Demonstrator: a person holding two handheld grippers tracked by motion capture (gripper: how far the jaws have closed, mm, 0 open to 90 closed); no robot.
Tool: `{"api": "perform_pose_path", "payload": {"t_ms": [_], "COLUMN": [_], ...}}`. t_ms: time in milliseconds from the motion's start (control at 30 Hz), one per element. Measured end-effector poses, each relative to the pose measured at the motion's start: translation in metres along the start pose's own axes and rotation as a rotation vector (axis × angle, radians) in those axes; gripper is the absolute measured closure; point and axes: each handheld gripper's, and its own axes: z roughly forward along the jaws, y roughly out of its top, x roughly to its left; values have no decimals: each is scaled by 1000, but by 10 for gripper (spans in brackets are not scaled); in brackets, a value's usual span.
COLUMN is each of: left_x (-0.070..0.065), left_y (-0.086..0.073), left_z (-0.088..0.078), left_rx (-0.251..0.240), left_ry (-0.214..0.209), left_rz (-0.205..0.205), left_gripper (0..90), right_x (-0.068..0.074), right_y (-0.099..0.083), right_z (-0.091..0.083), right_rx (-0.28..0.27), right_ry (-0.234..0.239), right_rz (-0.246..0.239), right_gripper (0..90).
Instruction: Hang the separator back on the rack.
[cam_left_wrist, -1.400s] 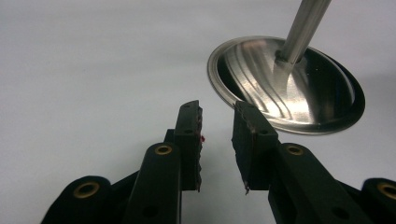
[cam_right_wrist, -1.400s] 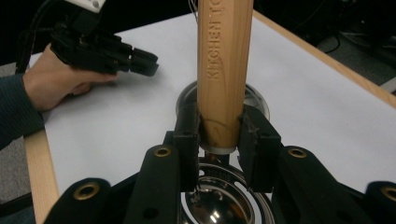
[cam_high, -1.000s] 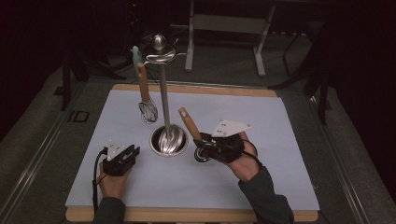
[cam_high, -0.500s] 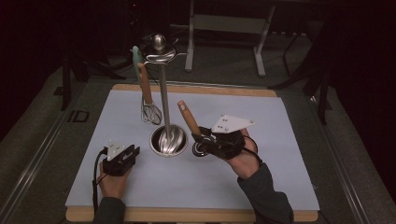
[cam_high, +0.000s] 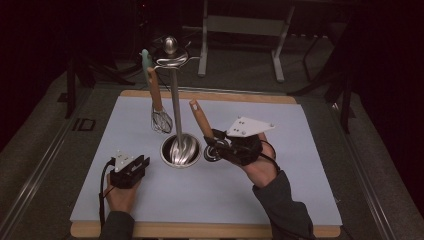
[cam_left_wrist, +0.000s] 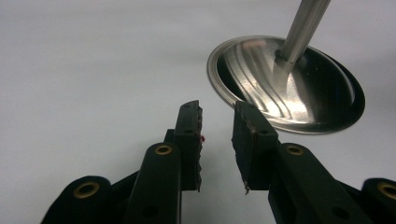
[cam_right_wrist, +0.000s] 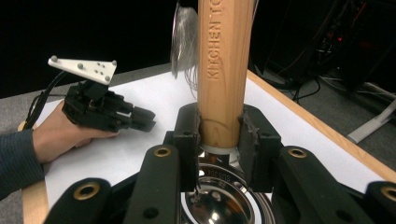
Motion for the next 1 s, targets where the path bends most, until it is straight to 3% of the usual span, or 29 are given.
{"api": "perform_pose_path", "payload": {"t_ms": [1000], "left_x": [0], "left_y": [0], "left_z": [0], "left_rx": [1], "left_ry": [-2], "left_rz": [2], "left_gripper": [722], "right_x": [-6], "right_y": [35], "right_z": [-6], "right_rx": [-101], "right_ry": [-40], "right_rz": [11], "right_gripper": [710]}}
